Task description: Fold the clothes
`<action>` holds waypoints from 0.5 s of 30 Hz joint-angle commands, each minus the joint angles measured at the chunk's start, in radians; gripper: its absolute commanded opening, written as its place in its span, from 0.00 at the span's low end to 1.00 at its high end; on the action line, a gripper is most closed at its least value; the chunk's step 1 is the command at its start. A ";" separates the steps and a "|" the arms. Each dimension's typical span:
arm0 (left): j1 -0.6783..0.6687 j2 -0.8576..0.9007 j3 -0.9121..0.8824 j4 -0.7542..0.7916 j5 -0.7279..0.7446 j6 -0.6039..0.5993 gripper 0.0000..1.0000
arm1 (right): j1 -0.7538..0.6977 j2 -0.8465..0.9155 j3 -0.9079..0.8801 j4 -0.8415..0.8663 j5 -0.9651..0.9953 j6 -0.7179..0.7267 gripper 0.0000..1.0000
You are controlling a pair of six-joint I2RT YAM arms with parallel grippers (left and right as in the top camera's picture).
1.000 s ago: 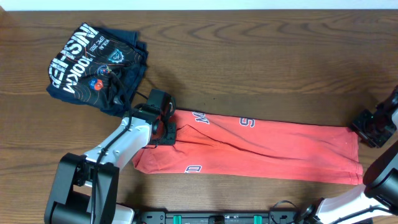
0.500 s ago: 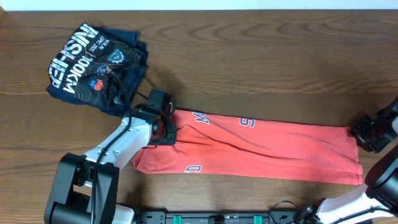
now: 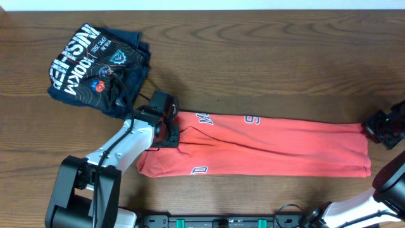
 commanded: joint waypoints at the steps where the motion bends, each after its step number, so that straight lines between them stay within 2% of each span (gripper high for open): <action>1: 0.012 0.019 -0.003 -0.018 -0.050 -0.009 0.38 | -0.032 0.002 0.030 0.023 0.005 -0.012 0.01; 15: 0.011 0.019 -0.003 -0.011 -0.048 -0.010 0.40 | -0.035 0.002 0.030 0.129 -0.094 -0.036 0.01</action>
